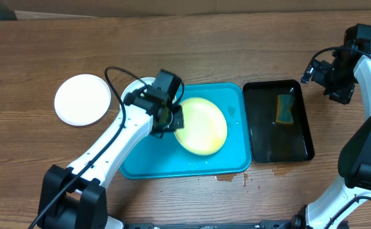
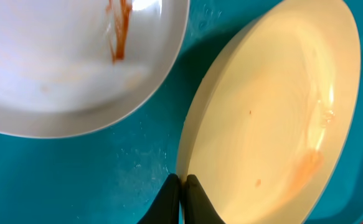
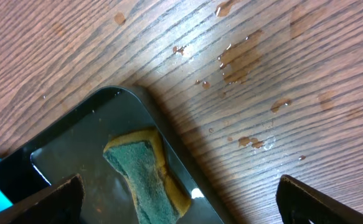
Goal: Clean dirty plates on tray and stack at the side
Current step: 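Lift the yellow plate's edge with the left gripper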
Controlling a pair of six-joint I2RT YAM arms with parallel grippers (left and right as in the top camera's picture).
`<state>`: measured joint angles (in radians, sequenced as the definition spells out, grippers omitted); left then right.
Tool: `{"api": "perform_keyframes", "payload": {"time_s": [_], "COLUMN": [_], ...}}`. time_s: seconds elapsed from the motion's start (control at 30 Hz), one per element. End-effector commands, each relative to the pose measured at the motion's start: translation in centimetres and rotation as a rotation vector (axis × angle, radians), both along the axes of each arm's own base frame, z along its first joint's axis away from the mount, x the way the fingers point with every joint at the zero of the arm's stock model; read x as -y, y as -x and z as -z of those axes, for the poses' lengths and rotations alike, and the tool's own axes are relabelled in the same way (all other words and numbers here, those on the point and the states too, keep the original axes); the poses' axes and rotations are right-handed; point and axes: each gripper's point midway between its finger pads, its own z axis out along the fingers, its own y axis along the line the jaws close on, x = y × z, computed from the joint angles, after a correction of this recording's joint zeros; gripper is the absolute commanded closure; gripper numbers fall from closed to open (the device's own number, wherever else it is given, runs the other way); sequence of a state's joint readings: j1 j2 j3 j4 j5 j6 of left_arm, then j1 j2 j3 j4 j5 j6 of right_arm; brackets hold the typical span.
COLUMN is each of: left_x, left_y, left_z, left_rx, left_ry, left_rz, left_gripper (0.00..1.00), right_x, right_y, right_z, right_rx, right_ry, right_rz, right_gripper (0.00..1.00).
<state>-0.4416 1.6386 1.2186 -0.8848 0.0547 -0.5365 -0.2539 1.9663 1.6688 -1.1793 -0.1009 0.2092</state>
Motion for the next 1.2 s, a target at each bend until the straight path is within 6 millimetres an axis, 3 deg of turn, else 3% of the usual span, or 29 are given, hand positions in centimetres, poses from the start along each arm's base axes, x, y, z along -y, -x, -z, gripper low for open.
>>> {"api": "perform_keyframes", "payload": {"time_s": [0.0,0.73,0.87,1.17], "left_x": [0.0,1.4,2.4,3.7], "left_y": [-1.6,-2.4,-1.4,0.9], "left_z": [-2.0,-3.2,-2.5,1.7], "left_rx": [0.066,0.091,0.045,-0.074], "left_ry": [-0.027,0.05,0.076,0.02], "left_rz": [0.031,0.01,0.037,0.055], "left_gripper": [0.96,0.96,0.96,0.96], "right_x": [0.0,0.0,0.0,0.0], "right_y": [-0.4,-0.4,-0.4,-0.4], "right_z": [-1.5,-1.5,-1.5,-1.5], "right_rx": [0.044,0.044,0.044,0.044], "right_ry": [0.006,0.006,0.006,0.006], "right_rz": [0.002,0.002,0.002,0.002], "right_gripper": [0.0,0.0,0.0,0.0]}}
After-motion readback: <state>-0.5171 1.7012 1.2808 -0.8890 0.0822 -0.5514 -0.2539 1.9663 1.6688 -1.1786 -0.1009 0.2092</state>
